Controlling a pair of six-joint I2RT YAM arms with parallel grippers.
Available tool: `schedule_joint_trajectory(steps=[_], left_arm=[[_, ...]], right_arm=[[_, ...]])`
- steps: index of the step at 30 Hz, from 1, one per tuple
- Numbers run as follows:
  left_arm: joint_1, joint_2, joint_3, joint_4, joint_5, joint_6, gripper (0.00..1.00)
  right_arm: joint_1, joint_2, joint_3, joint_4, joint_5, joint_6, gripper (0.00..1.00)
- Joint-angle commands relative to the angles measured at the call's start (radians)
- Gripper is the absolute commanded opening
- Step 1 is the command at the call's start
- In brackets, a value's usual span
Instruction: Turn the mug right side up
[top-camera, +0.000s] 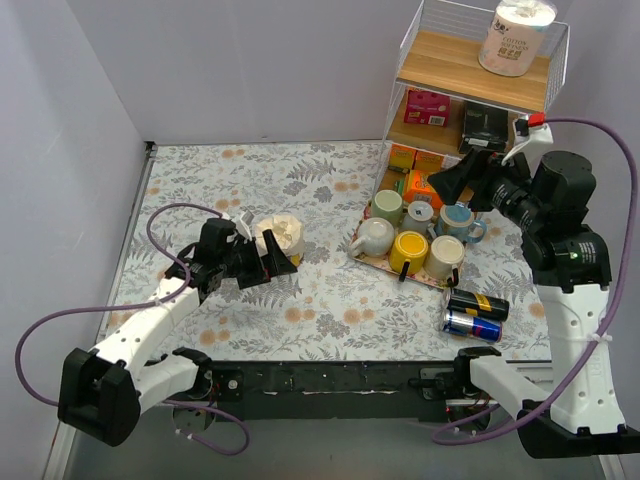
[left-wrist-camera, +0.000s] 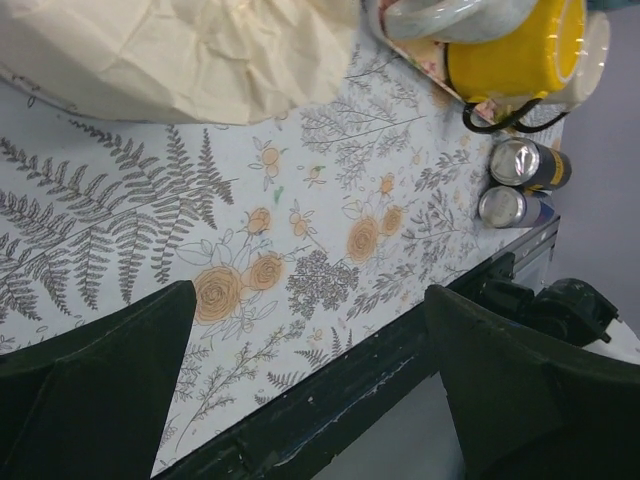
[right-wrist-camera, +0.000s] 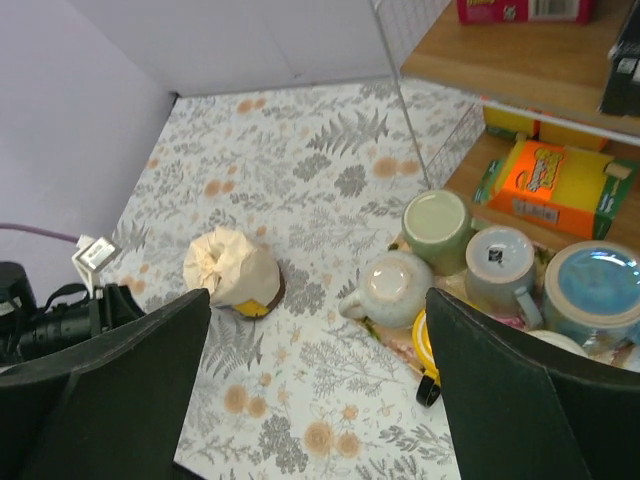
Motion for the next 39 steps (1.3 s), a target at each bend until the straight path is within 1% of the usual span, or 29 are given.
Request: schedule_joint_trajectory(steps=[1, 4, 5, 7, 8, 11, 12, 14, 15, 17, 19, 21, 23, 24, 27, 28, 29, 30, 31, 32, 33, 35, 36, 37, 38, 39], left_arm=[[-0.035, 0.061, -0.036, 0.063, -0.097, -0.125, 0.98], [-0.079, 0.116, -0.064, 0.155, -0.2, -0.193, 0.98], [-0.091, 0.133, -0.064, 0.168, -0.282, -0.21, 0.98], [-0.119, 0.182, -0.067, 0.215, -0.344, -0.236, 0.98], [-0.13, 0.198, -0.065, 0.235, -0.403, -0.244, 0.98], [-0.161, 0.259, -0.056, 0.309, -0.497, -0.242, 0.98], [-0.164, 0.273, -0.044, 0.32, -0.558, -0.241, 0.98], [-0.171, 0.317, -0.03, 0.355, -0.62, -0.224, 0.97], [-0.171, 0.336, -0.009, 0.357, -0.683, -0.227, 0.97], [-0.173, 0.386, 0.013, 0.364, -0.737, -0.212, 0.96], [-0.174, 0.417, 0.051, 0.369, -0.798, -0.202, 0.97], [-0.173, 0.47, 0.077, 0.395, -0.818, -0.173, 0.97], [-0.171, 0.521, 0.134, 0.432, -0.832, -0.132, 0.98], [-0.173, 0.584, 0.157, 0.448, -0.84, -0.114, 0.98], [-0.153, 0.681, 0.272, 0.476, -0.852, -0.078, 0.98], [-0.133, 0.751, 0.303, 0.496, -0.85, -0.075, 0.98], [-0.121, 0.796, 0.377, 0.501, -0.841, -0.073, 0.98], [-0.107, 0.836, 0.421, 0.499, -0.834, -0.072, 0.98], [-0.086, 0.924, 0.467, 0.487, -0.83, -0.067, 0.98], [-0.076, 0.966, 0.523, 0.478, -0.83, -0.045, 0.98], [-0.07, 1.003, 0.62, 0.469, -0.835, -0.034, 0.98], [-0.049, 1.114, 0.724, 0.456, -0.832, -0.006, 0.98], [-0.039, 1.155, 0.83, 0.437, -0.824, -0.003, 0.98], [-0.02, 1.187, 0.878, 0.429, -0.815, -0.003, 0.98], [-0.01, 1.254, 0.922, 0.424, -0.809, -0.001, 0.98], [-0.001, 1.284, 0.976, 0.389, -0.803, 0.0, 0.98]], right_arm=[[0.005, -0.039, -0.11, 0.14, -0.096, 0.046, 0.94], [0.012, -0.077, -0.171, 0.182, -0.071, 0.047, 0.94], [0.013, -0.083, -0.177, 0.177, -0.068, 0.045, 0.94], [0.015, -0.083, -0.188, 0.167, -0.066, 0.047, 0.93], [0.016, -0.083, -0.193, 0.163, -0.063, 0.047, 0.93], [0.015, -0.088, -0.216, 0.156, -0.042, 0.051, 0.91], [0.016, -0.086, -0.219, 0.153, -0.03, 0.051, 0.9], [0.015, -0.077, -0.214, 0.134, -0.01, 0.048, 0.89], [0.016, -0.074, -0.214, 0.131, 0.009, 0.047, 0.89], [0.016, -0.066, -0.216, 0.13, 0.019, 0.042, 0.89], [0.016, -0.057, -0.217, 0.137, 0.024, 0.04, 0.89], [0.016, -0.05, -0.222, 0.146, 0.023, 0.047, 0.89], [0.016, -0.034, -0.234, 0.169, 0.015, 0.057, 0.89], [0.015, -0.028, -0.246, 0.176, 0.007, 0.071, 0.89], [0.016, 0.003, -0.262, 0.214, -0.017, 0.097, 0.88], [0.018, 0.022, -0.263, 0.228, -0.02, 0.1, 0.88], [0.021, 0.035, -0.263, 0.232, -0.022, 0.1, 0.88], [0.022, 0.047, -0.262, 0.235, -0.026, 0.1, 0.88], [0.025, 0.071, -0.254, 0.234, -0.026, 0.096, 0.88], [0.027, 0.085, -0.248, 0.229, -0.028, 0.091, 0.88], [0.031, 0.098, -0.242, 0.226, -0.03, 0.088, 0.88], [0.041, 0.131, -0.236, 0.211, -0.027, 0.071, 0.88], [0.045, 0.141, -0.236, 0.209, -0.019, 0.07, 0.88], [0.047, 0.154, -0.237, 0.203, -0.017, 0.07, 0.88], [0.053, 0.162, -0.246, 0.202, -0.017, 0.068, 0.88], [0.058, 0.167, -0.253, 0.203, -0.013, 0.068, 0.88]])
